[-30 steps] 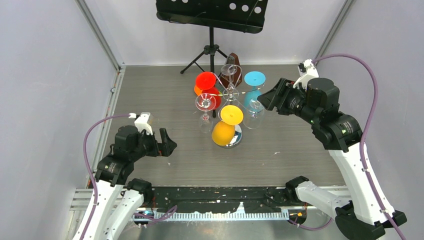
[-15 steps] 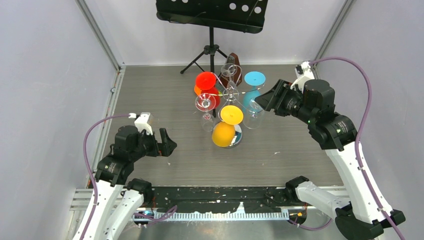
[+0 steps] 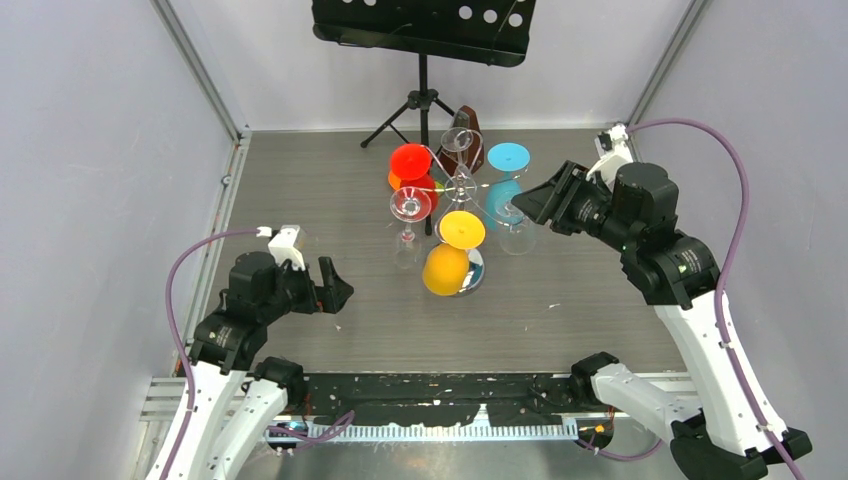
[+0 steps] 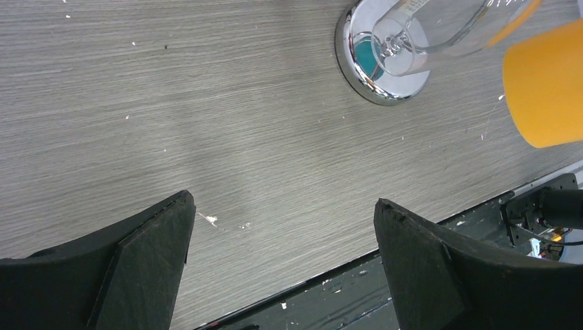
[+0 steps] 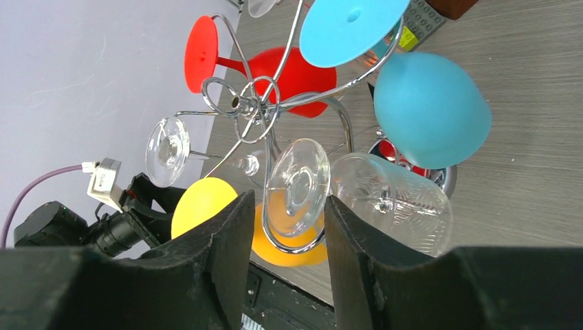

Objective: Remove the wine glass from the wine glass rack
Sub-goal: Pick up the wine glass from the wine rack.

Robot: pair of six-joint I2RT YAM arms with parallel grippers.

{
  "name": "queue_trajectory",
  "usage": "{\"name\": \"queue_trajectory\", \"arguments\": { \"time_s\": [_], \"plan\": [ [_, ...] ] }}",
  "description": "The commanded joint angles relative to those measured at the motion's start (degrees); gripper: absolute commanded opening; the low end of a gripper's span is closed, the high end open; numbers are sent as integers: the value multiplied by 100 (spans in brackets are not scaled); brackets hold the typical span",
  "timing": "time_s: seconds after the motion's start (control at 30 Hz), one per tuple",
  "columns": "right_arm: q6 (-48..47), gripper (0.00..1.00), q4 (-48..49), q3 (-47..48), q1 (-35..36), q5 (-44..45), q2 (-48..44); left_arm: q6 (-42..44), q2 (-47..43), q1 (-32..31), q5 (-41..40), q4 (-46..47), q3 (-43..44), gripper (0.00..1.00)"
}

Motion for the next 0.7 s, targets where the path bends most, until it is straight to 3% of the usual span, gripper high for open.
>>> {"name": "queue_trajectory", "arguments": {
  "time_s": [0.0,0.67],
  "plan": [
    [170,47,467,14,0,-314,-146,65,-49,-29,-32,85,61,99],
    [418,45,859,-430,0,-415,-184,50,-71,-30,-76,80,61,99]
  ]
}}
